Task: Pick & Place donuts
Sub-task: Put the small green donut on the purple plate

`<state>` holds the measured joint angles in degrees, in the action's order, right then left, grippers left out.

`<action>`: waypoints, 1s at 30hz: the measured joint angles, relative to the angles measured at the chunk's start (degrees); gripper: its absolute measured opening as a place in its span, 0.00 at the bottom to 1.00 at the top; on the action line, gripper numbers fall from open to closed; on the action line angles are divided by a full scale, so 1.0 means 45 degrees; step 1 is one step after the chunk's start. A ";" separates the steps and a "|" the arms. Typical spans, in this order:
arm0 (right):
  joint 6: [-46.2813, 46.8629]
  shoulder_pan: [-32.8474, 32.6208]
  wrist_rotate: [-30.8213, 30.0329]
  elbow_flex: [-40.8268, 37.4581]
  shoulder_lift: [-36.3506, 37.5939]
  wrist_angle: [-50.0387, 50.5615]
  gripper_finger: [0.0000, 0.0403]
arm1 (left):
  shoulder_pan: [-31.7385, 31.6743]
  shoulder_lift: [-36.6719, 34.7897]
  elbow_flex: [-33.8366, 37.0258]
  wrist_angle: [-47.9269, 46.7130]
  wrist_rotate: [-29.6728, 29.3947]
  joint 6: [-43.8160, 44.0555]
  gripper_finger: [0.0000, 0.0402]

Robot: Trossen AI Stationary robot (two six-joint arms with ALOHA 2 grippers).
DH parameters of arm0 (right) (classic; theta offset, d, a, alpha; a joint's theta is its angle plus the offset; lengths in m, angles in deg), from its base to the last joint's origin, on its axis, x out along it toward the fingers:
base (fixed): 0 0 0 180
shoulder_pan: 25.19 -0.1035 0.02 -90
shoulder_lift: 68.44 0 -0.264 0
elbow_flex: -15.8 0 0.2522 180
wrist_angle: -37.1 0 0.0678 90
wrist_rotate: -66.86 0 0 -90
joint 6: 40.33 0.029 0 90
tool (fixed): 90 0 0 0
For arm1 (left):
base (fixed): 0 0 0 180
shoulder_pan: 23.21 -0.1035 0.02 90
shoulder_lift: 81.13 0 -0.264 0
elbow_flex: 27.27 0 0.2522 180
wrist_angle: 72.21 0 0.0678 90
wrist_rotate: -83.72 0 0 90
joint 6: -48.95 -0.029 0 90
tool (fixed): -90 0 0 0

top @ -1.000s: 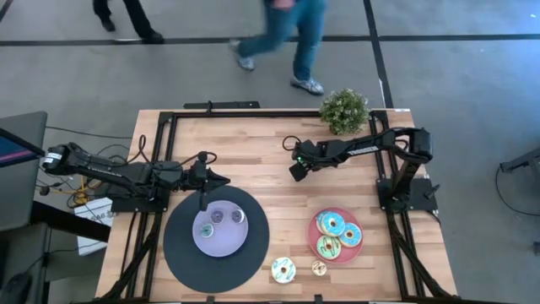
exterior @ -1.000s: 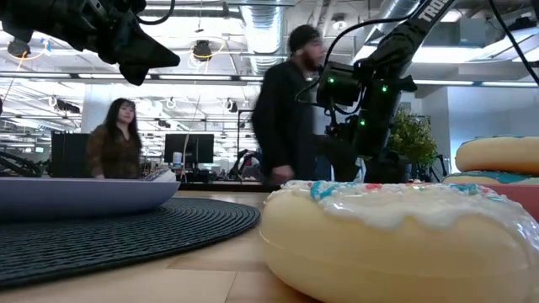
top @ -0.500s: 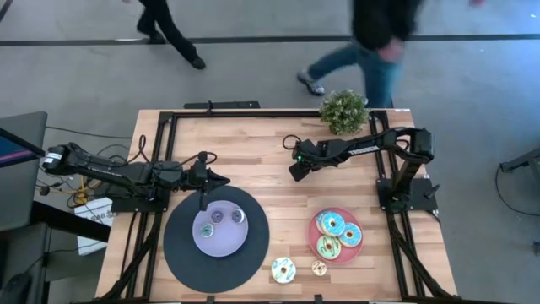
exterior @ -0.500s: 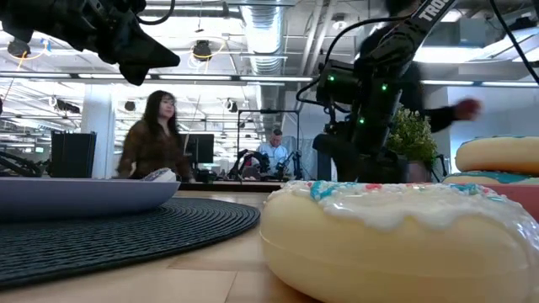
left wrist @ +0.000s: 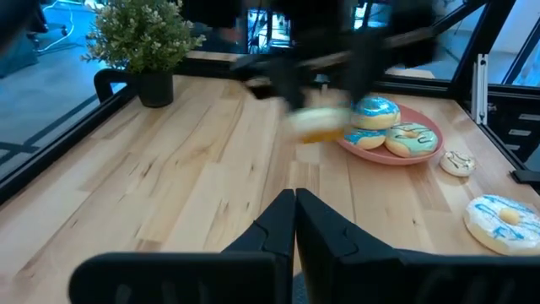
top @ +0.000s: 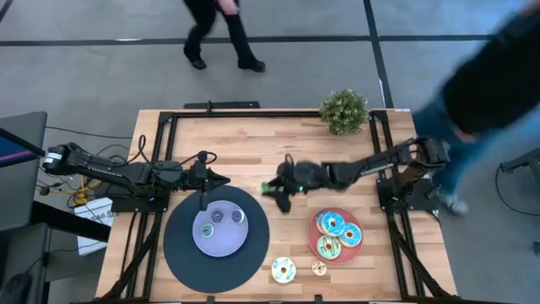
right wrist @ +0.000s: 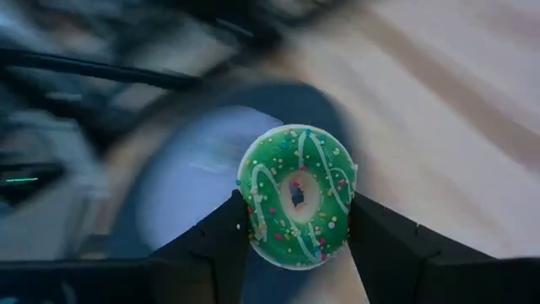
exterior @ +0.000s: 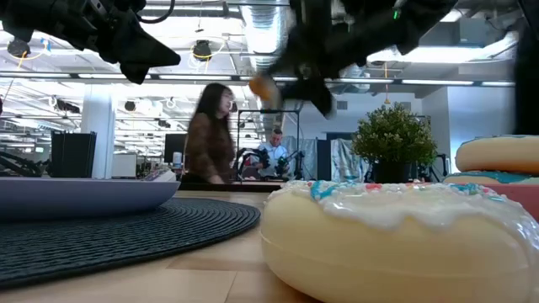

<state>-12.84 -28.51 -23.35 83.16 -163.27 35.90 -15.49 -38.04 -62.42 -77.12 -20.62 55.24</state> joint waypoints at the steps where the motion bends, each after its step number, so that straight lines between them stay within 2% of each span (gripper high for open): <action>1: -0.0241 -0.0385 -0.0003 0.0150 -0.0243 -0.0801 0.44 | 0.0000 0.0000 0.0000 0.0027 0.0005 0.0000 0.01; 3: -0.0484 -0.1005 -0.0237 0.0684 -0.0869 -0.1187 0.43 | 0.0002 0.0000 0.0000 0.0044 0.0000 0.0009 0.01; 6: -0.0933 -0.1622 -0.0708 0.2355 -0.2209 -0.0617 0.43 | 0.0002 0.0002 0.0000 0.0281 0.0000 0.0005 0.01; 14: -0.2472 -0.2184 -0.0643 0.8644 -0.6400 0.4123 0.42 | 0.0000 0.0000 0.0000 0.0538 -0.0005 0.0000 0.01; 18: -0.2554 -0.2155 -0.0592 1.1027 -0.8191 0.5659 0.42 | 0.0000 0.0000 0.0000 0.0538 0.0010 0.0155 0.01; 21: -0.2550 -0.2148 -0.0230 1.2221 -0.9221 0.6337 0.43 | 0.0004 0.0005 0.0000 0.0534 0.0149 0.0398 0.01; 25: -0.2563 -0.2147 0.1133 1.3188 -1.0046 0.6306 0.46 | 0.0005 0.0005 0.0000 0.0514 0.0369 0.0437 0.01; 30: -0.2450 -0.1928 0.1909 1.3524 -1.0287 0.6661 0.55 | 0.0005 0.0005 0.0000 0.0499 0.0374 0.0437 0.01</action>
<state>-23.87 -37.19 -14.76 144.02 -209.56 65.87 -15.47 -38.02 -62.42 -74.88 -18.94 57.21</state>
